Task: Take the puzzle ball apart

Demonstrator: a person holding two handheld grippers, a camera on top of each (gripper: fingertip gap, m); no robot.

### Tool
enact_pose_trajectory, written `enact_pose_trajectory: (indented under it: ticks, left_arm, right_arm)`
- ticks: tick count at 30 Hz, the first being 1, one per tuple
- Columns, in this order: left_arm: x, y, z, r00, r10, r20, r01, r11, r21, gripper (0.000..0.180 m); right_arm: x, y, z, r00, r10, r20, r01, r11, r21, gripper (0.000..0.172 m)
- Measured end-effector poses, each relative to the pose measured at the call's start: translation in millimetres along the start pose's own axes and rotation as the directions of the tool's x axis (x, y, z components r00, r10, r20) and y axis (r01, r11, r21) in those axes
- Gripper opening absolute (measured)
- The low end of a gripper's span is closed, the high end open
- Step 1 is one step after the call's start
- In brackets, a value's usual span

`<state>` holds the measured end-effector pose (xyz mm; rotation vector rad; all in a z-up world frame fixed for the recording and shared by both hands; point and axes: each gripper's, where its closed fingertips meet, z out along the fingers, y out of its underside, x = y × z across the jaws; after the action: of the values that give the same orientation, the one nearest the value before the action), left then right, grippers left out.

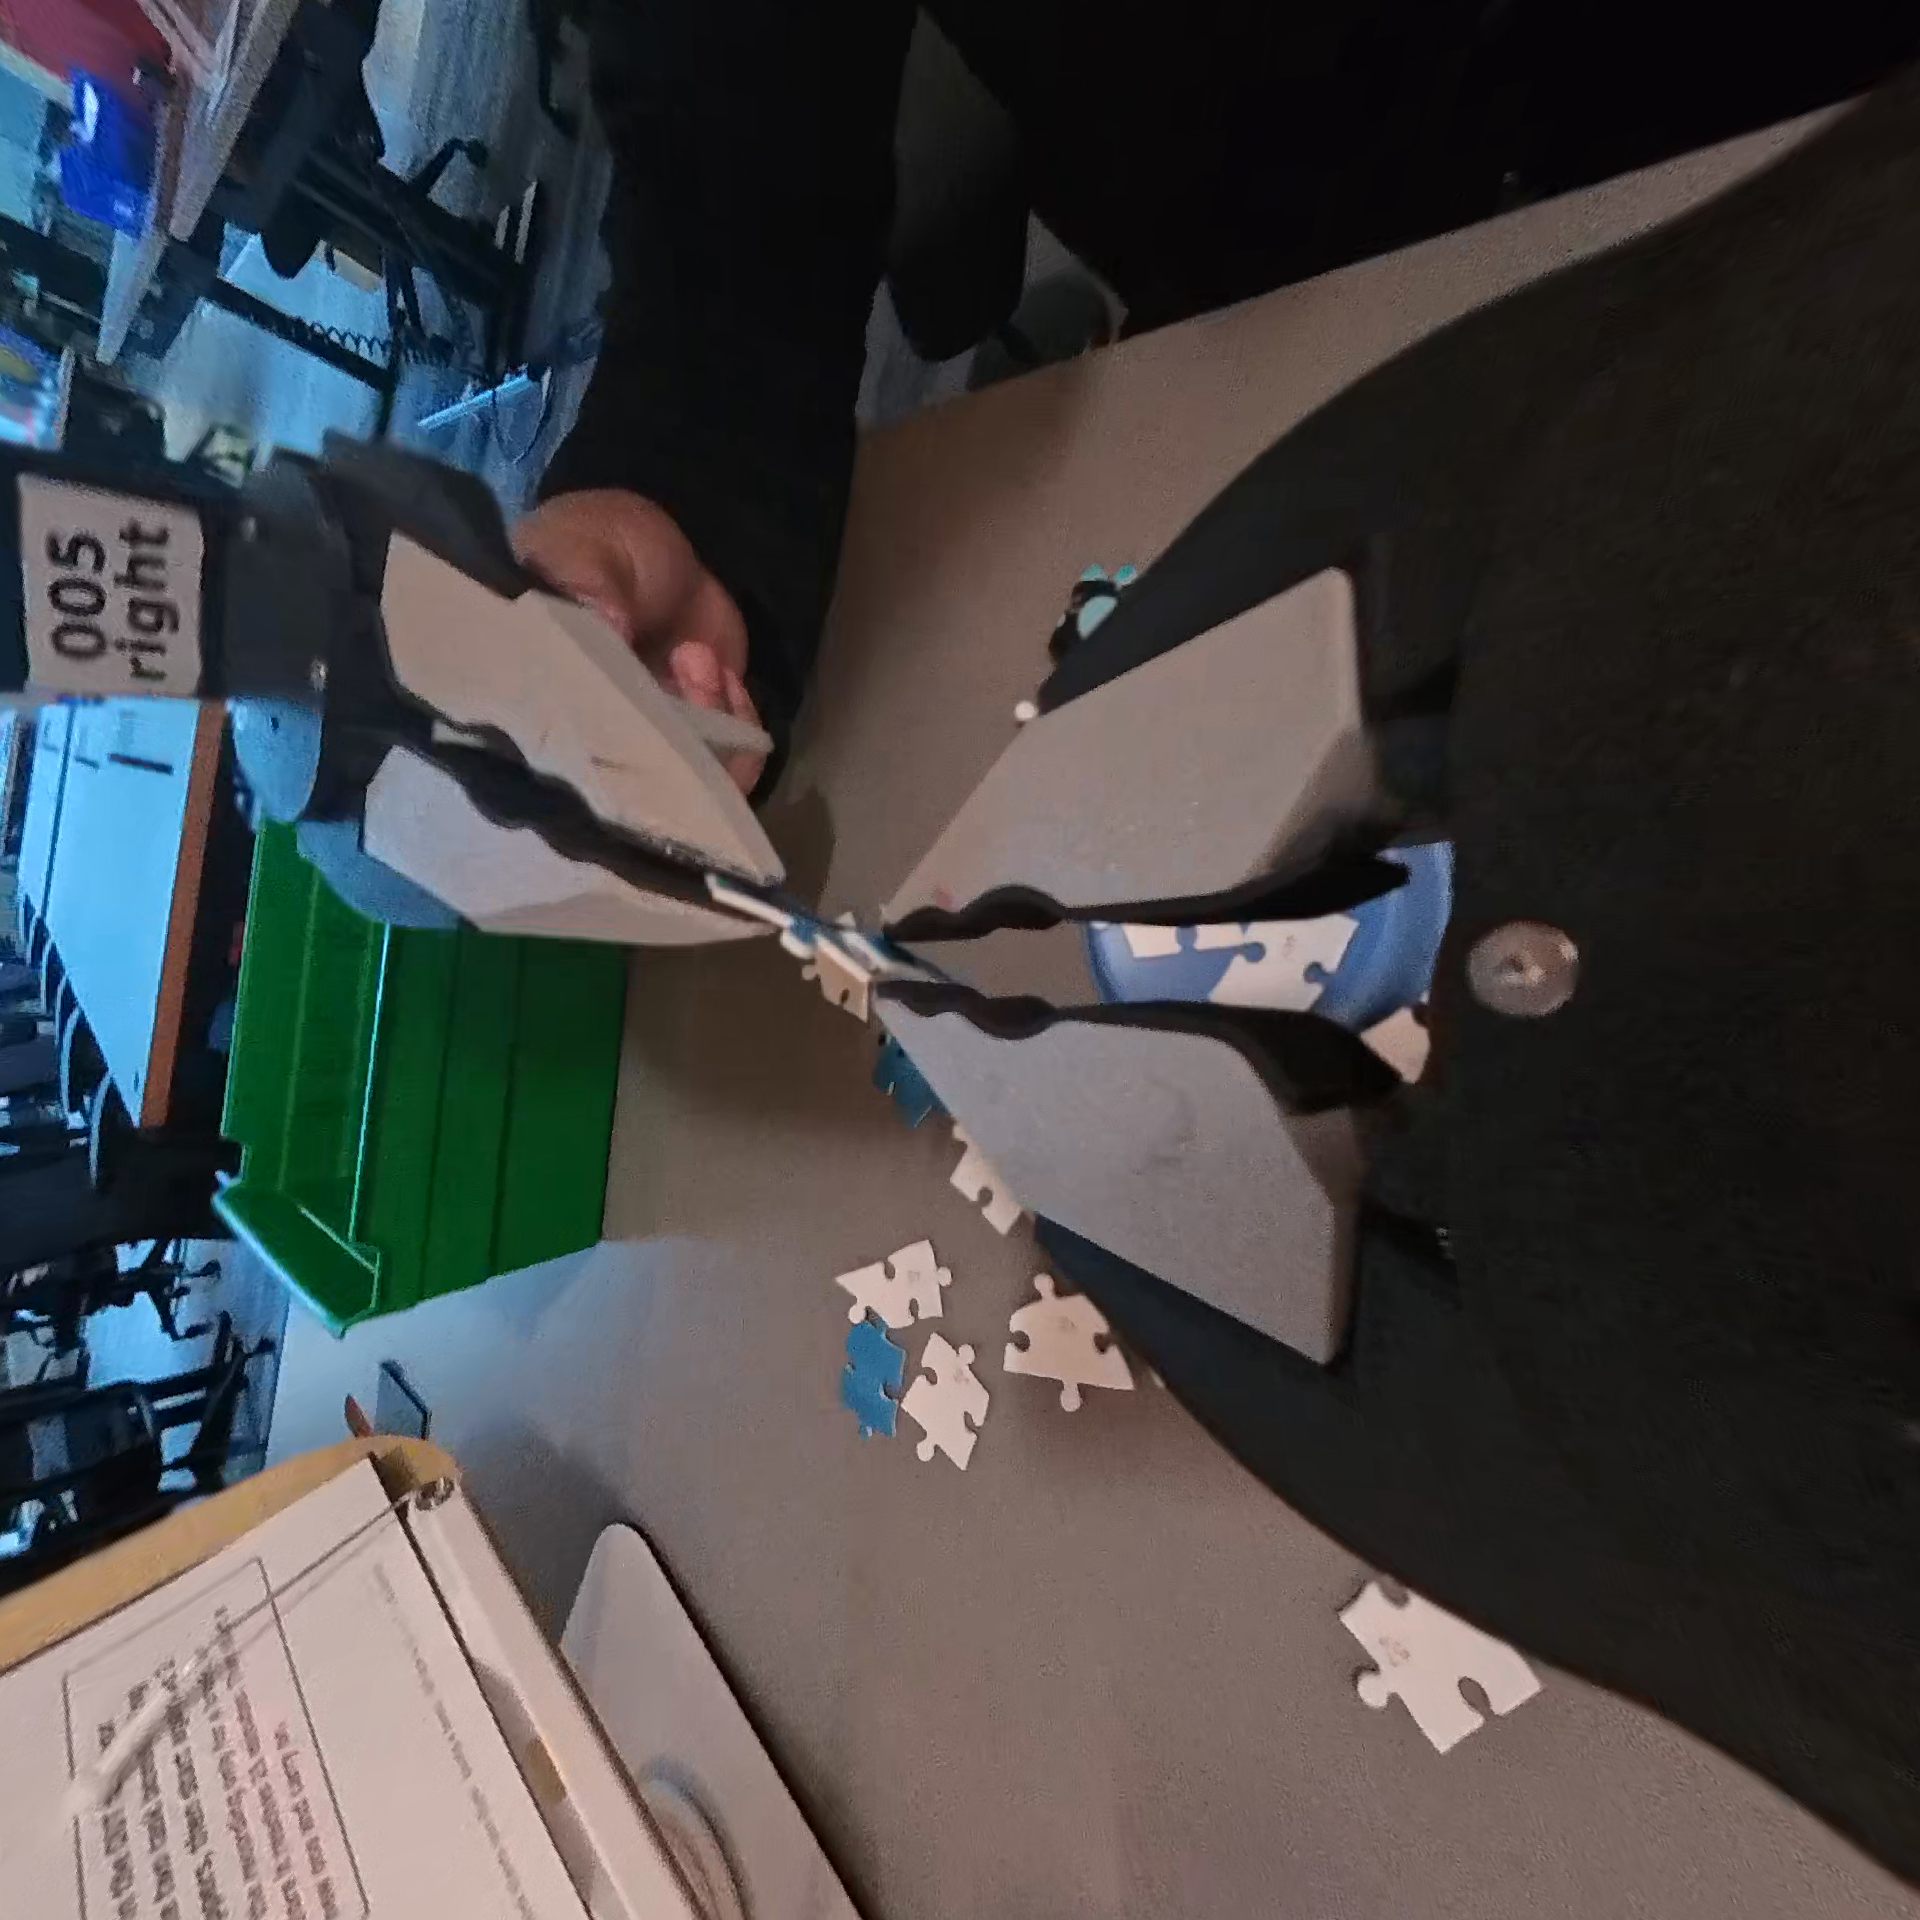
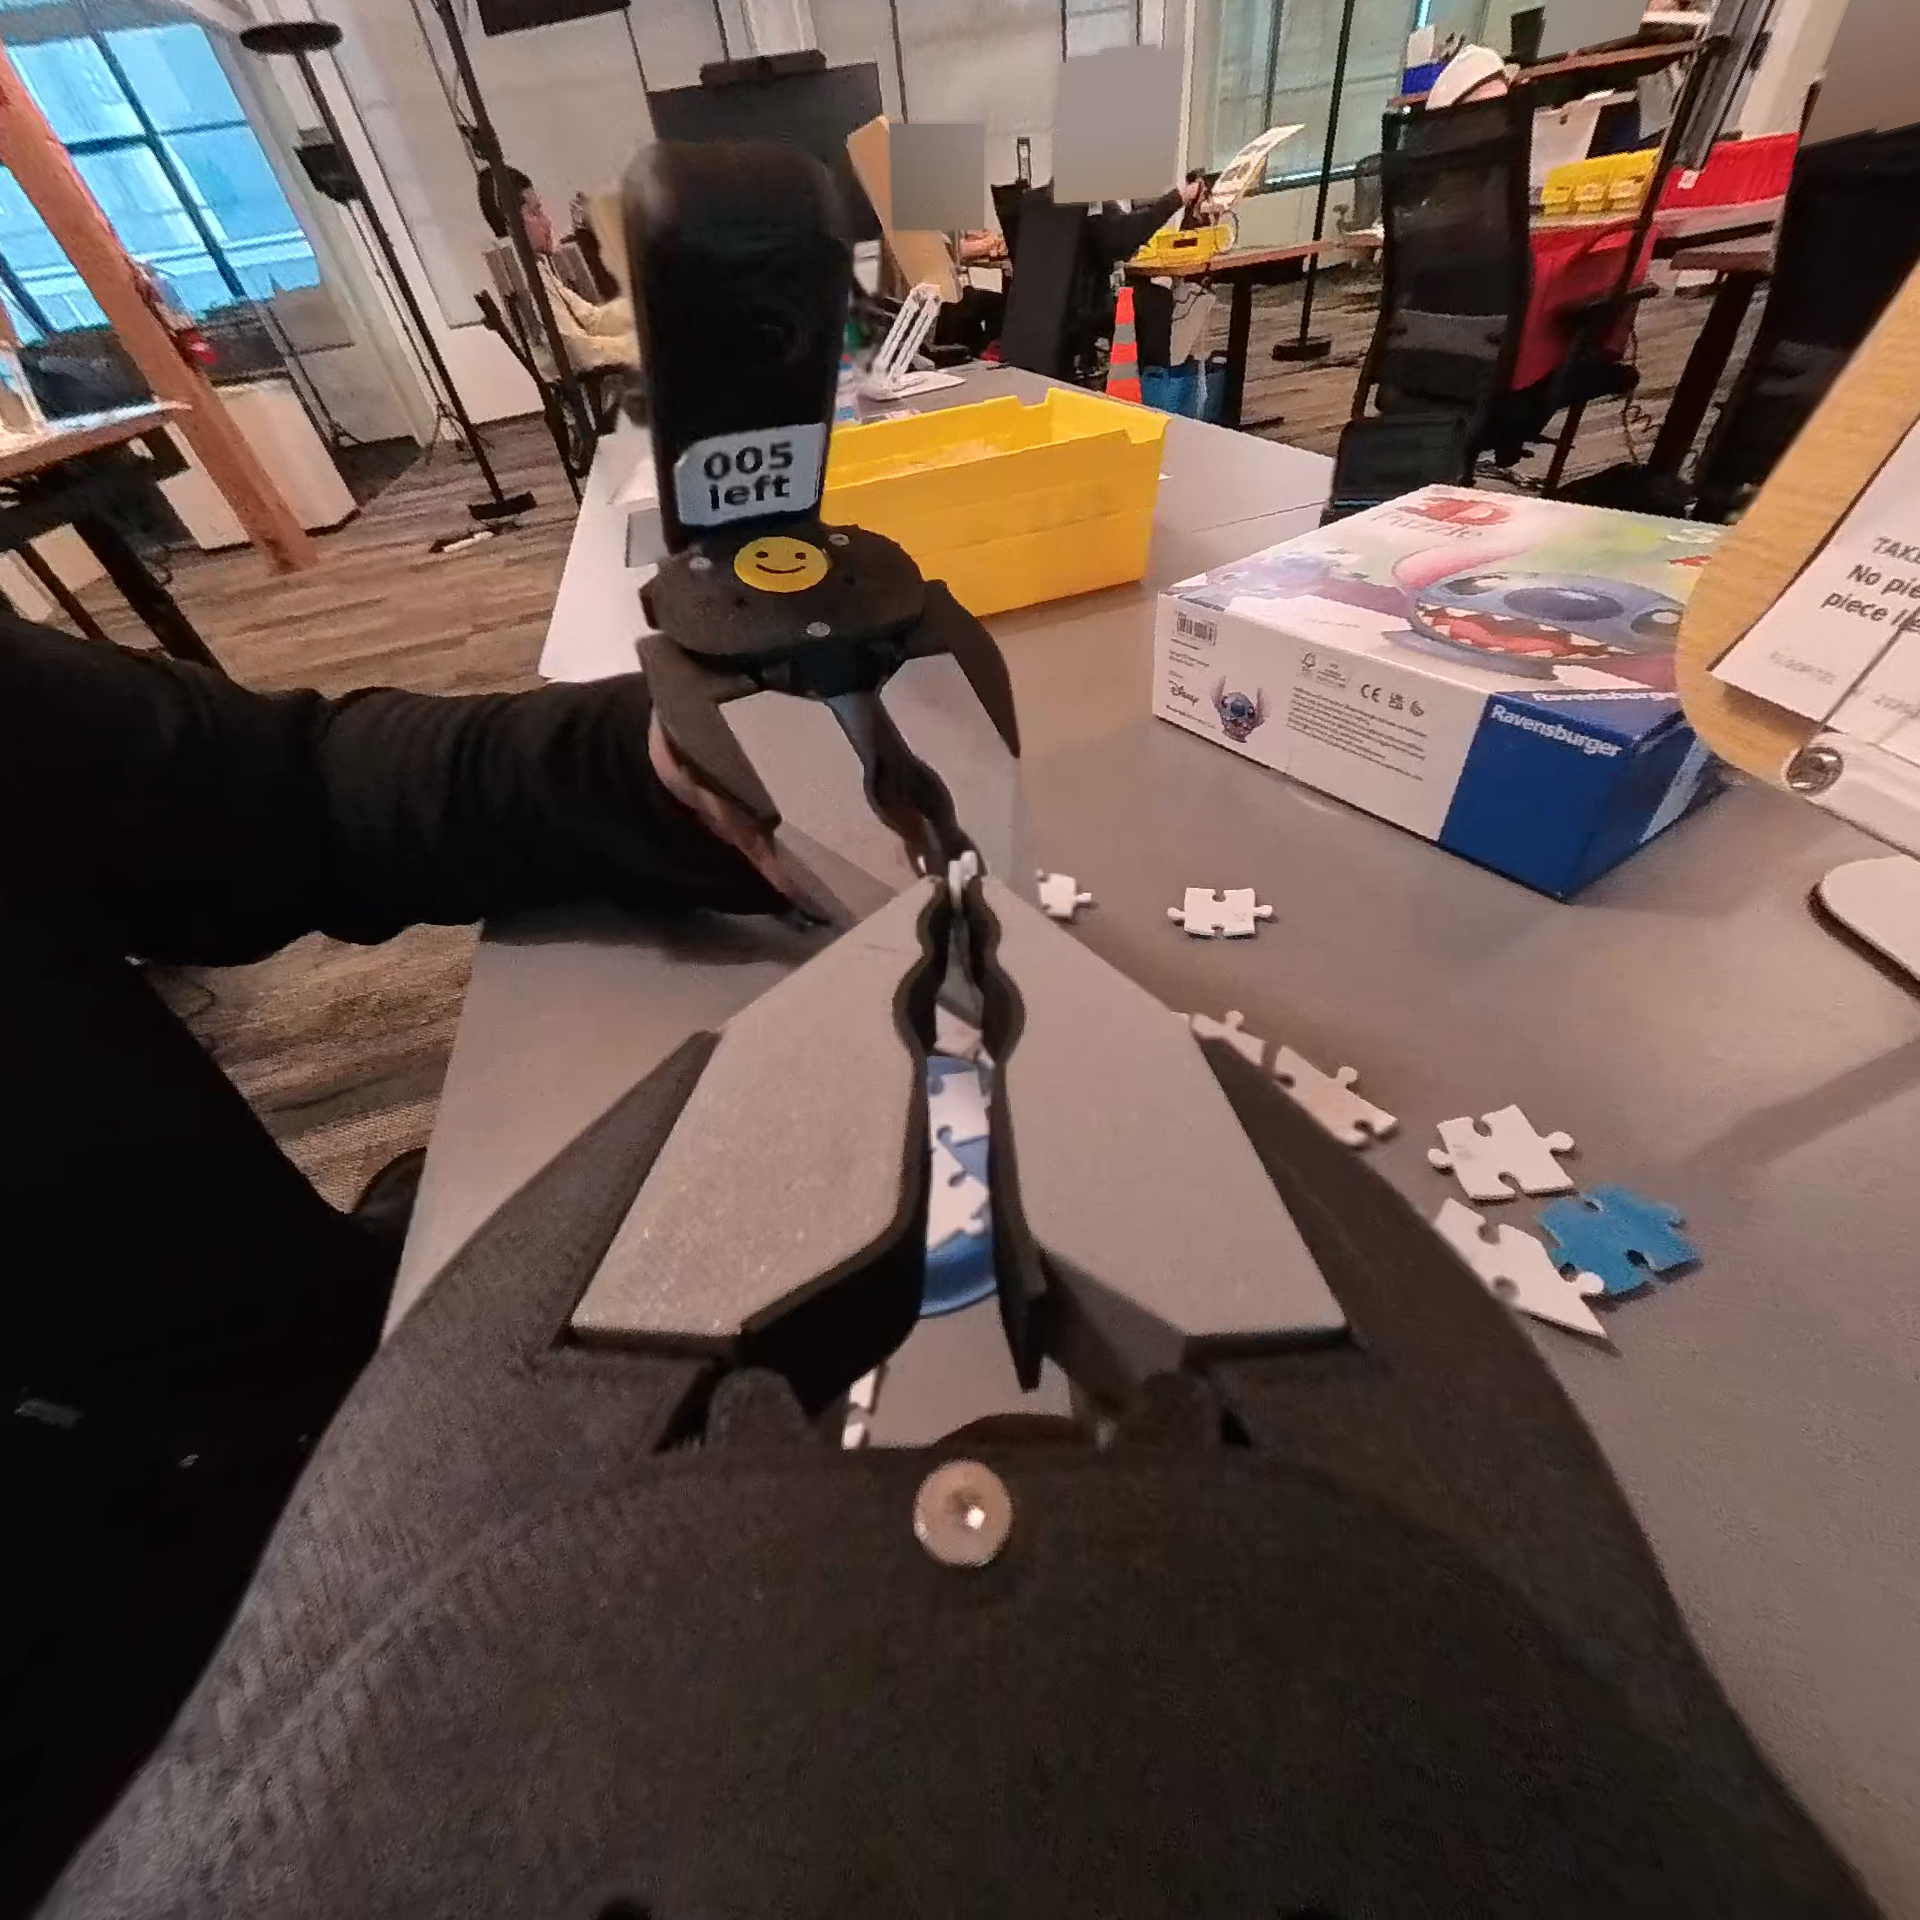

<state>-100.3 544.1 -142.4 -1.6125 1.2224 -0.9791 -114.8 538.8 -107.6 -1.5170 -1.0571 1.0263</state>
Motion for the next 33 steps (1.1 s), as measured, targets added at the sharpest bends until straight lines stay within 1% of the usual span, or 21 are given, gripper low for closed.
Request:
enact_pose_trajectory:
  ticks: [3,4,6,7,8,9,11,13,14,15,16,17,18,20,23,25,27,28,31,32,33]
  left_arm:
    - [-14.1,-7.4,-1.3,0.995,-0.046,0.086,0.042,0.998,0.041,0.003]
    - [-13.5,-12.6,-2.4,0.993,-0.092,0.071,0.086,0.993,0.077,0.002]
    - [-9.7,-26.9,-6.7,0.967,-0.252,-0.040,0.255,0.951,0.175,0.000]
    - [-6.5,-32.4,-8.8,0.945,-0.307,-0.113,0.325,0.924,0.203,0.000]
    - [-1.3,-35.4,-10.5,0.937,-0.306,-0.169,0.338,0.916,0.215,0.000]
    - [1.5,-32.7,-10.0,0.949,-0.267,-0.167,0.298,0.933,0.201,0.000]
    - [2.7,-26.5,-7.5,0.986,-0.144,-0.079,0.155,0.974,0.163,0.000]
    - [14.7,-12.1,-5.4,0.995,0.083,-0.047,-0.080,0.995,0.067,0.000]
    - [11.7,-1.2,-3.6,0.968,0.249,0.026,-0.249,0.969,-0.005,0.000]
    - [-2.1,5.5,-2.1,0.927,0.348,0.136,-0.340,0.937,-0.083,0.000]
    - [-11.0,8.3,0.0,0.917,0.351,0.191,-0.334,0.935,-0.119,0.000]
    - [-8.7,10.8,4.1,0.940,0.301,0.162,-0.285,0.952,-0.114,0.000]
    - [-4.4,10.6,7.1,0.960,0.253,0.124,-0.243,0.966,-0.090,0.000]
    - [-10.9,4.8,6.1,0.968,0.199,0.152,-0.196,0.980,-0.034,0.000]
    - [-2.6,-8.9,-0.9,0.995,0.088,0.053,-0.092,0.992,0.086,0.000]
    - [3.4,-24.7,-10.5,0.999,0.053,-0.006,-0.051,0.980,0.191,0.000]
    - [8.2,-42.0,-22.8,0.998,0.011,-0.068,0.010,0.955,0.295,0.000]
    - [11.0,-49.3,-28.7,0.994,-0.017,-0.111,0.053,0.941,0.334,0.000]
    - [20.2,-67.2,-44.9,0.971,-0.062,-0.233,0.159,0.890,0.427,0.000]
    - [19.3,-71.1,-48.1,0.969,-0.070,-0.236,0.173,0.876,0.449,0.000]
    - [20.7,-74.4,-51.2,0.966,-0.069,-0.249,0.182,0.866,0.466,0.000]
  right_arm:
    - [4.7,-1.5,3.0,0.983,-0.142,-0.120,0.142,0.990,-0.010,0.001]
    - [4.8,-4.8,2.7,0.964,-0.206,-0.166,0.208,0.978,-0.008,0.002]
    - [9.0,-14.6,-2.7,0.930,-0.268,-0.251,0.280,0.960,0.013,0.001]
    - [13.5,-20.2,-7.1,0.938,-0.224,-0.266,0.245,0.968,0.049,0.000]
    - [15.7,-22.8,-10.2,0.962,-0.145,-0.232,0.169,0.982,0.087,0.000]
    - [18.1,-21.6,-11.7,0.979,-0.070,-0.190,0.090,0.991,0.100,0.001]
    - [23.6,-17.9,-13.3,0.984,-0.023,-0.179,0.043,0.994,0.105,0.002]
    - [33.2,-22.0,-21.3,0.973,-0.018,-0.231,0.048,0.991,0.128,0.000]
    - [32.2,-28.5,-27.0,0.981,0.032,-0.190,0.002,0.984,0.177,0.000]
    - [29.1,-34.9,-32.3,0.989,0.094,-0.116,-0.066,0.971,0.231,0.000]
    - [26.5,-36.5,-35.0,0.989,0.142,-0.046,-0.127,0.961,0.246,0.000]
    - [27.9,-33.0,-34.8,0.986,0.168,-0.024,-0.158,0.961,0.226,0.000]
    - [33.0,-26.9,-33.2,0.985,0.161,-0.059,-0.148,0.970,0.191,0.000]
    - [54.2,-12.1,-34.7,0.965,0.074,-0.252,-0.056,0.995,0.078,0.000]
    - [91.1,-27.5,-80.7,0.795,-0.050,-0.604,0.084,0.996,0.029,0.000]
    - [99.5,-47.1,-128.0,0.669,-0.089,-0.738,0.105,0.994,-0.025,0.000]
    - [116.6,-50.6,-183.8,0.518,-0.131,-0.845,0.014,0.989,-0.145,0.000]
    - [123.3,-47.7,-203.6,0.489,-0.135,-0.862,-0.050,0.982,-0.182,0.000]
    - [131.2,-36.5,-222.5,0.509,-0.101,-0.855,-0.173,0.961,-0.217,0.040]
    - [121.6,-40.0,-209.0,0.566,-0.094,-0.819,-0.140,0.968,-0.208,0.045]
    - [100.6,-46.1,-180.8,0.681,-0.080,-0.728,-0.077,0.981,-0.180,0.043]
